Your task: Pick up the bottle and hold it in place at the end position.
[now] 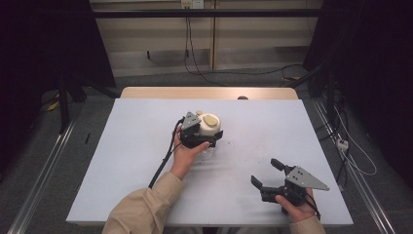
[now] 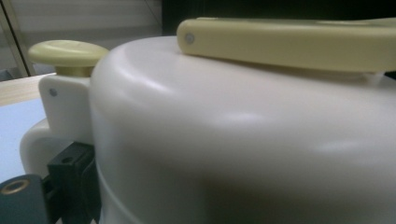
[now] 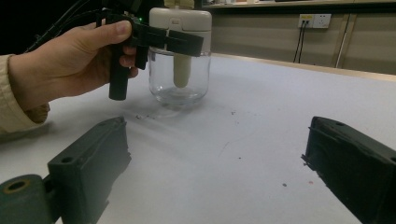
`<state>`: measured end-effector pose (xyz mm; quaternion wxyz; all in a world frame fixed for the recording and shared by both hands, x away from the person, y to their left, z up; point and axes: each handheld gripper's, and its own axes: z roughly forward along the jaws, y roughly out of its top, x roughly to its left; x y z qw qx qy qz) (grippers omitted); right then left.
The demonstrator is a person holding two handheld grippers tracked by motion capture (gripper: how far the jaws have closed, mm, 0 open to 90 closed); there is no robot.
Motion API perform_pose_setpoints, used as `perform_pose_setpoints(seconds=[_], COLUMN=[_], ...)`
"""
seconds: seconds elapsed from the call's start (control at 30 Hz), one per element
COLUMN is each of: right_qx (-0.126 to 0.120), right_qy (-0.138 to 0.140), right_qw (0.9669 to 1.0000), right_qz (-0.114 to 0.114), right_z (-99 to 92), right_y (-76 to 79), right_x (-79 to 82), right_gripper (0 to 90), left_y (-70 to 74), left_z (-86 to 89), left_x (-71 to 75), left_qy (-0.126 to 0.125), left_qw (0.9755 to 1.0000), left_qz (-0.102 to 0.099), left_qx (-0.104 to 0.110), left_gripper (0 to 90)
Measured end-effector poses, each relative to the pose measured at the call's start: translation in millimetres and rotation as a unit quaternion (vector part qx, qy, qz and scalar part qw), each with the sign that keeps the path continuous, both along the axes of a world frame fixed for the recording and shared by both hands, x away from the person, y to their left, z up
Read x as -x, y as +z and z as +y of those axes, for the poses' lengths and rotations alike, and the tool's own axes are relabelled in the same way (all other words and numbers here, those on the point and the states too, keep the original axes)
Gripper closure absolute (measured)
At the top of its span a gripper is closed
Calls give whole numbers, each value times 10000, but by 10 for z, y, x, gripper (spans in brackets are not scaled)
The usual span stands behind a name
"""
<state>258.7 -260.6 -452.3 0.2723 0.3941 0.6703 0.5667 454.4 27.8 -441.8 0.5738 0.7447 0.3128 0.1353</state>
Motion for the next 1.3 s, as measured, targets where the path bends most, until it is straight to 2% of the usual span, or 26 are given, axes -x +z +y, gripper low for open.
perform_pose_setpoints(seconds=[0.47,1.3], right_qx=[3,-8], right_qy=[-7,-1], right_qw=[10000,10000], right_qz=[5,1], right_z=[-4,-4], right_y=[0,4], right_x=[1,7], right_gripper=[53,51], left_y=[-33,-100], left_z=[-97,-155], left_x=[8,2], left_qy=[-16,-18], left_qw=[10000,9999], left_qz=[19,-116], left_qx=[13,-37], left_gripper=[60,60])
